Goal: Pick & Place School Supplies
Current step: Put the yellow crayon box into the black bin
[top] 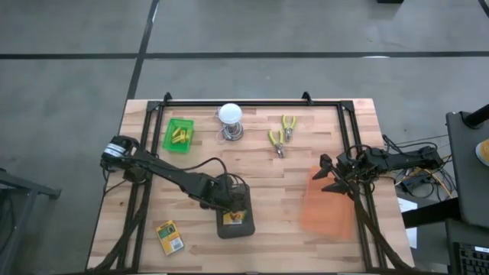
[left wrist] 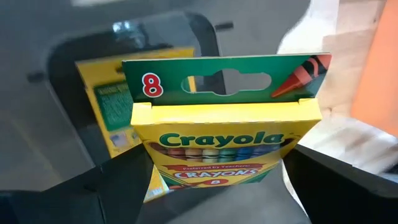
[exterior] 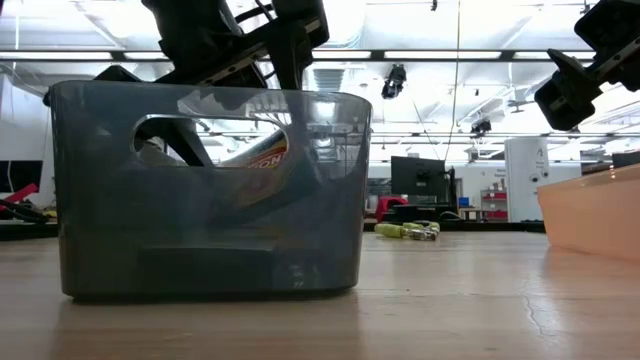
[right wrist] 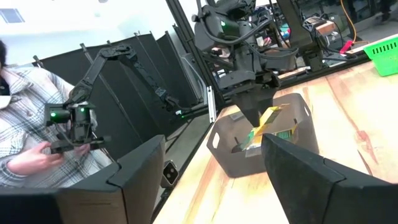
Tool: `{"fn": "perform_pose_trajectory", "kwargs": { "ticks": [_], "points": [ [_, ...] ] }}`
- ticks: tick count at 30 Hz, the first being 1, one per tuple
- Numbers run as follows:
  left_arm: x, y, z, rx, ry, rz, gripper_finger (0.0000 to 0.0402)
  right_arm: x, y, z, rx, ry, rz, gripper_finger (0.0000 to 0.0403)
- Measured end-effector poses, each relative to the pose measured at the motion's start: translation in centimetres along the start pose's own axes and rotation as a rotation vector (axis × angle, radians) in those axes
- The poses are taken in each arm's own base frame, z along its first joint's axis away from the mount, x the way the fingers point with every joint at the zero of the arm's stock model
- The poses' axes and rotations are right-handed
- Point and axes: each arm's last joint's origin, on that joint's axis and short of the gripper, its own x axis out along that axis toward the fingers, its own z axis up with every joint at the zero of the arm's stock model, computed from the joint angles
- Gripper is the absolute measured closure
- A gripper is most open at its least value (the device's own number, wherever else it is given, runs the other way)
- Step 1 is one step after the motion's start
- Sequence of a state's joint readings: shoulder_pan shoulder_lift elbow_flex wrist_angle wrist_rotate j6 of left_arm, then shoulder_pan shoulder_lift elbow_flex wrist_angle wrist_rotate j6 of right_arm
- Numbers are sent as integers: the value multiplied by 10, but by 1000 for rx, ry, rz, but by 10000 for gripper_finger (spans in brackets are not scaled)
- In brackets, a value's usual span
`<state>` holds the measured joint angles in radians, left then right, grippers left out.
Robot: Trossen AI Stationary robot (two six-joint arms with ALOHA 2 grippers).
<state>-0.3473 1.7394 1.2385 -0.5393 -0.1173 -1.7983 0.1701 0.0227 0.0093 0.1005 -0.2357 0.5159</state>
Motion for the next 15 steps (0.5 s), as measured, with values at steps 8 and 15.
{"fn": "perform_pose_trajectory", "kwargs": {
  "ticks": [8,15],
  "points": [
    [0,1,2,14,-18,10,46,0,0,0,0,0,0,135],
    [-1,3,1,-17,3,29,46,0,0,0,0,1,-1,142]
  ]
}}
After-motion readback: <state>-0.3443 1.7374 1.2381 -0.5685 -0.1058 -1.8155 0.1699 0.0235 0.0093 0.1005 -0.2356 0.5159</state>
